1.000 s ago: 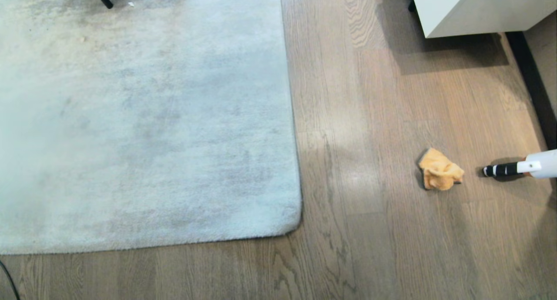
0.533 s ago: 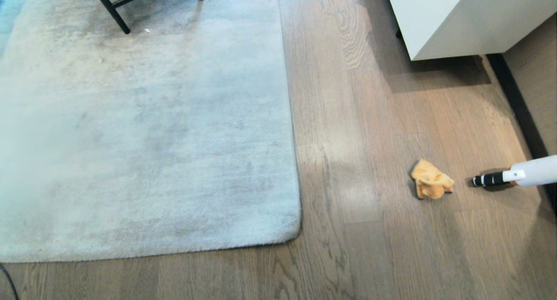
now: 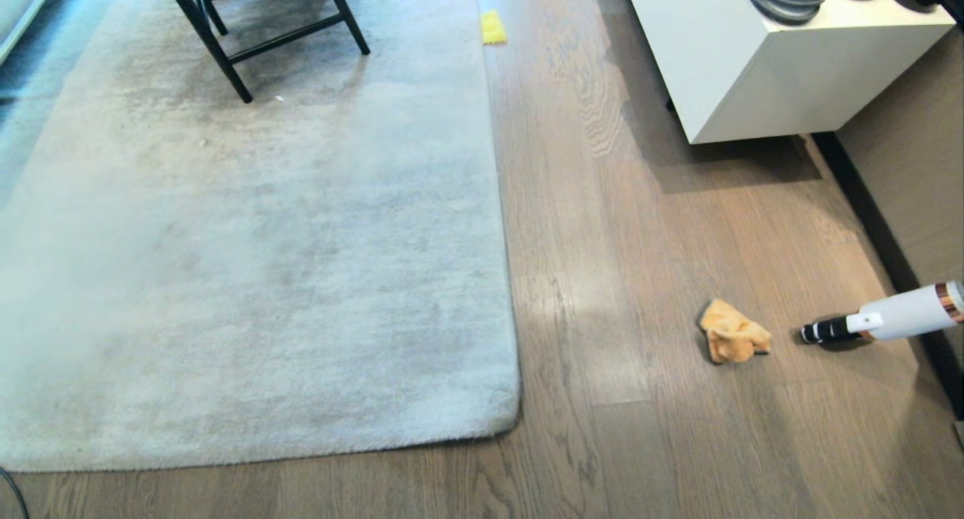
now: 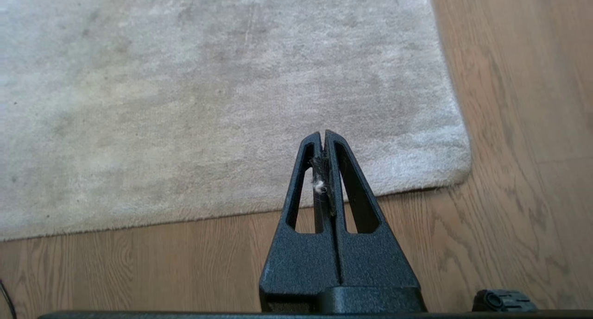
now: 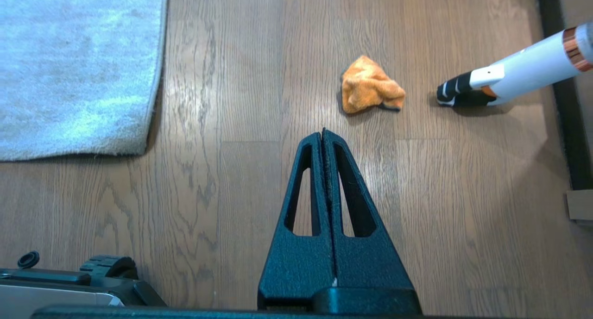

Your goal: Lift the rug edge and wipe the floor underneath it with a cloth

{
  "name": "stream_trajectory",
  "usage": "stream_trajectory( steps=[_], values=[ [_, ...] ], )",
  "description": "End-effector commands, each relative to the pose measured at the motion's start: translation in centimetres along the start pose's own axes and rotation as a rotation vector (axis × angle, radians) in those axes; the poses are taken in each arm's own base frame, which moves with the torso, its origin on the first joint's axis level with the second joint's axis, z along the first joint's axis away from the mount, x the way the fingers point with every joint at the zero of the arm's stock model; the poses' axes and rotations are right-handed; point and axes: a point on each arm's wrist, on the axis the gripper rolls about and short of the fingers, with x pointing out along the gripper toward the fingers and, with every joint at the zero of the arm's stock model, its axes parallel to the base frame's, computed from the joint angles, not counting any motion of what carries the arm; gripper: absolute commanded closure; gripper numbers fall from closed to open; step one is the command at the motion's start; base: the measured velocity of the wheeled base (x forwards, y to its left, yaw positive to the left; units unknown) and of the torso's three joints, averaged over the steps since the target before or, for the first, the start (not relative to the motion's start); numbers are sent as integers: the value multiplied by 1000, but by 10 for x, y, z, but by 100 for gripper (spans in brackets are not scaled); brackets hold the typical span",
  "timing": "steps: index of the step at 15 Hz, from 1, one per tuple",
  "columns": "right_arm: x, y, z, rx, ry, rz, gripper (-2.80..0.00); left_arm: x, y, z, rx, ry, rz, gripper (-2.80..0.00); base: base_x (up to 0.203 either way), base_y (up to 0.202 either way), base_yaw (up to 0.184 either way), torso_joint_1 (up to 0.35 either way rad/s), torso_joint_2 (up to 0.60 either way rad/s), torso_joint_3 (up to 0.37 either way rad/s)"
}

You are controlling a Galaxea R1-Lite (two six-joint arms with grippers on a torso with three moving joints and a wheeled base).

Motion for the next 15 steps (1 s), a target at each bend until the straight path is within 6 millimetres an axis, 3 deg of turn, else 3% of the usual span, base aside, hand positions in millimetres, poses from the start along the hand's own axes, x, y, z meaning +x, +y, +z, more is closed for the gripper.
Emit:
stream_trajectory(
  steps=[1,15],
  values=[
    [0,0,0,-1,1,1,0,0,0,0,0,0,1,0,0,0,0,5,3,208],
    [0,0,1,-1,0,1,0,0,0,0,0,0,1,0,0,0,0,2,3,202]
  ],
)
